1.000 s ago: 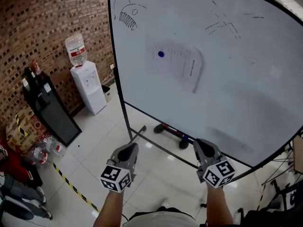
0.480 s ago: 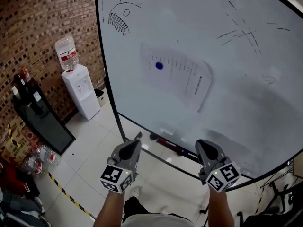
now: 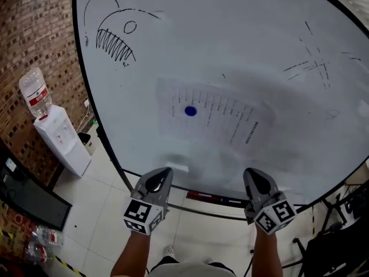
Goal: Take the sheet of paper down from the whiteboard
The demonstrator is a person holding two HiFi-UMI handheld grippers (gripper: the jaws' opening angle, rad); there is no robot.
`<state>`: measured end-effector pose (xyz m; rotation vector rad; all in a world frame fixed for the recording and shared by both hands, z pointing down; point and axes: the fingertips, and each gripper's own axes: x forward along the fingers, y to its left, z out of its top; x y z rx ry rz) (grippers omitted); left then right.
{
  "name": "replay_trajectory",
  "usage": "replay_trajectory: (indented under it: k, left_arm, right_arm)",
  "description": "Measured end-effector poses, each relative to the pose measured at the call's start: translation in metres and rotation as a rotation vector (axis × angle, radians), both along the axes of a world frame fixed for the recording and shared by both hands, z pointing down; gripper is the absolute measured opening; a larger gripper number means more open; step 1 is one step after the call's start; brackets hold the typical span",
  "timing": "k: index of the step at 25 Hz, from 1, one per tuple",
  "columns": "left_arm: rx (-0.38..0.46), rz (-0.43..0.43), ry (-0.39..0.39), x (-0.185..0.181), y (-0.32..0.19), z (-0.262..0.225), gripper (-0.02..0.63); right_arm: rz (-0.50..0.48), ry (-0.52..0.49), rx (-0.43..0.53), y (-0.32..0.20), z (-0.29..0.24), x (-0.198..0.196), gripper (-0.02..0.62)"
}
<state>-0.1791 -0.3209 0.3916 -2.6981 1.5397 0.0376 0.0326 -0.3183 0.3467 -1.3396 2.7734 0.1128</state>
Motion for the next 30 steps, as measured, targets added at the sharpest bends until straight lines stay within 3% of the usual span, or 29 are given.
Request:
replay_trajectory:
  k: [7, 10, 15, 18, 20, 25, 30]
  left_arm:
    - [0.12, 0.106, -0.073, 0.008, -0.036, -0.046, 0.003]
    - [0.182, 0.11, -0.104, 0.013, -0.042, -0.069, 0.003]
    - [0.318, 0.039, -0.206, 0.022, -0.051, -0.116, 0.005]
    - [0.377, -0.024, -0.299, 0.027, -0.057, -0.139, 0.108]
    - [0.404, -0.085, -0.354, 0.027, -0.063, -0.146, 0.143]
    - [0.418, -0.156, -0.488, 0.039, -0.078, -0.146, 0.172]
    - [0.401, -0.199, -0.501, 0.035, -0.086, -0.145, 0.169]
  right_arm:
    - [0.112, 0.004, 0.013, -0.005, -0.012, -0.002, 0.006]
    - [0.125, -0.01, 0.038, -0.004, -0.026, 0.002, 0.006]
    - [0.117, -0.011, 0.09, -0.006, -0.051, 0.011, 0.006]
    - [0.1, 0.0, 0.119, -0.009, -0.066, 0.011, 0.006]
    - [0.082, 0.004, 0.141, -0.009, -0.076, 0.01, 0.006]
    - [0.053, -0.006, 0.172, -0.01, -0.088, 0.007, 0.006]
    - [0.03, -0.008, 0.188, -0.011, -0.095, 0.005, 0.006]
